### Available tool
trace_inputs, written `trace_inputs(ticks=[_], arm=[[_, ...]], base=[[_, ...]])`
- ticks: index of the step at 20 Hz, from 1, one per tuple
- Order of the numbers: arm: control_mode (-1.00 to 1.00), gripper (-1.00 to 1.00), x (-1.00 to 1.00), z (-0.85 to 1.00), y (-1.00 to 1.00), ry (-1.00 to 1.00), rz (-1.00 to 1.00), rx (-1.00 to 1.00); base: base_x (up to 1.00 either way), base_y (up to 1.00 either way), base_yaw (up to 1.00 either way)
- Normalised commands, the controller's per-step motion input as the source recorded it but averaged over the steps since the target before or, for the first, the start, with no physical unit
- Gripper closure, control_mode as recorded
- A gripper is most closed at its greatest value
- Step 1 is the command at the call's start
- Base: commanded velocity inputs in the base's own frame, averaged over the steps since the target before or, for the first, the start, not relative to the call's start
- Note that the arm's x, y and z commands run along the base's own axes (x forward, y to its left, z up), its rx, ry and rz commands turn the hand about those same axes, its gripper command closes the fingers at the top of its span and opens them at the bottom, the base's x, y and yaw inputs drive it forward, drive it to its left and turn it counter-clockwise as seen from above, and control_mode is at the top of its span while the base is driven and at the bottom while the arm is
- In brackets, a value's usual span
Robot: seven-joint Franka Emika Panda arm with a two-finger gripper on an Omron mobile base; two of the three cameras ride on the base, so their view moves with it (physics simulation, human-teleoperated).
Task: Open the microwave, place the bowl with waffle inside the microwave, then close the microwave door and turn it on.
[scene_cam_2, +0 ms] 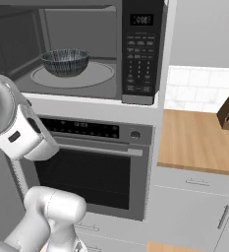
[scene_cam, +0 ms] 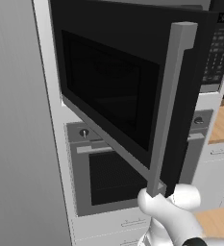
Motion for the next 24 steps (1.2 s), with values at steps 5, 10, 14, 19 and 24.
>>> trace_inputs(ticks=[5, 10, 14, 19, 24], arm=[[-1.00, -1.00, -0.26, 0.00, 0.11, -0.14, 0.13, -0.07], [-1.00, -1.00, -0.55, 0.01, 0.25, -0.16, 0.07, -0.06], [-1.00, -1.00, -0.57, 0.08, 0.76, 0.00, 0.00, -0.15], [-1.00, -1.00, -0.15, 0.00, 0.78, -0.01, 0.02, -0.13], [-1.00, -1.00, 0.04, 0.00, 0.24, 0.00, 0.09, -0.03]], base=[[0.00, 0.00, 0.00], [0.00, 0.00, 0.00], [0.00, 0.00, 0.00], [0.00, 0.00, 0.00], [0.00, 0.00, 0.00]])
